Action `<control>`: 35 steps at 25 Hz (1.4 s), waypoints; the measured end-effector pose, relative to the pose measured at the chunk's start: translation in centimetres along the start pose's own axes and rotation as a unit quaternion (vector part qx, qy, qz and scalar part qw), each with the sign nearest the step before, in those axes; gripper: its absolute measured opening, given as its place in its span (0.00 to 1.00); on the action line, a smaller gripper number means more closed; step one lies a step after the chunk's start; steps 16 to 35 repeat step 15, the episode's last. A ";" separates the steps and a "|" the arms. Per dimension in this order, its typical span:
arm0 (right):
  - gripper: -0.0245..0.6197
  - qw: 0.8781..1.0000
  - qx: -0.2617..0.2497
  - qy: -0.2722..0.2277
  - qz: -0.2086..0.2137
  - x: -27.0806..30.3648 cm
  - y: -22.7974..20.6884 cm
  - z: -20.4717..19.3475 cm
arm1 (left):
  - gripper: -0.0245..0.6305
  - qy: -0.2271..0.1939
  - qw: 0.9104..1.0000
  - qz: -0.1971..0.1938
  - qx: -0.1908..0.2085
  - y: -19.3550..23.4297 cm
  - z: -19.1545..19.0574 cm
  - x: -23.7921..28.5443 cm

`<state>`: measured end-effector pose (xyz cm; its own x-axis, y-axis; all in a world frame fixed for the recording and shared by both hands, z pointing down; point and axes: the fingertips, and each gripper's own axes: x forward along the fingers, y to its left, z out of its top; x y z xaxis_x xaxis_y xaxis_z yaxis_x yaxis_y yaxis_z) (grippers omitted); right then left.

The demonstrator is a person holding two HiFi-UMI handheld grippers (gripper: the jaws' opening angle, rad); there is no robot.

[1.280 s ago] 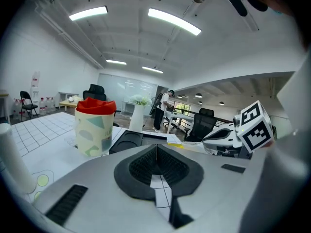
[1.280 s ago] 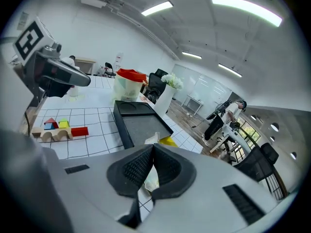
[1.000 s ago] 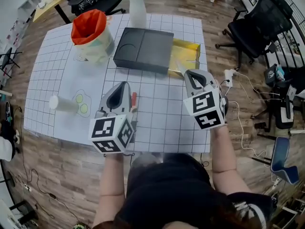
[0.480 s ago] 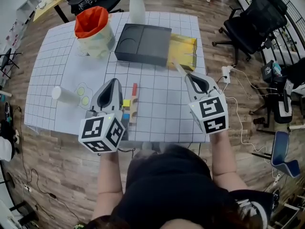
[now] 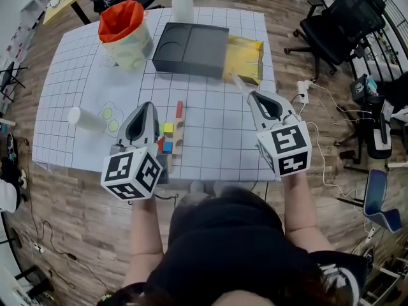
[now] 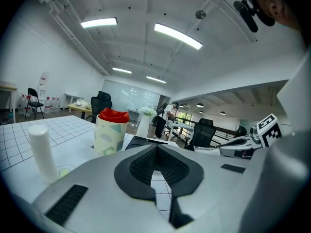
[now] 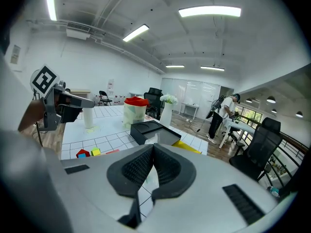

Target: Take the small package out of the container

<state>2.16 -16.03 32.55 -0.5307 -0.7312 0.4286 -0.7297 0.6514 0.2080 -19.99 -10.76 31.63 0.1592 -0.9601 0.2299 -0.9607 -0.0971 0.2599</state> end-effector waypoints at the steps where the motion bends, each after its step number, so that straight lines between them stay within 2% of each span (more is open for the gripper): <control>1: 0.06 1.000 -0.001 -0.001 0.000 0.0 0.0 0.0 | 0.08 -0.001 1.000 -0.001 0.001 -0.1 0.1 -0.1; 15: 0.06 0.999 0.030 -0.015 0.026 0.1 0.0 -0.3 | 0.08 0.013 1.000 0.007 0.003 0.1 -1.0 -0.1; 35: 0.06 0.999 0.030 -0.015 0.026 0.1 0.0 -0.3 | 0.08 0.013 1.000 0.007 0.003 0.1 -1.0 -0.1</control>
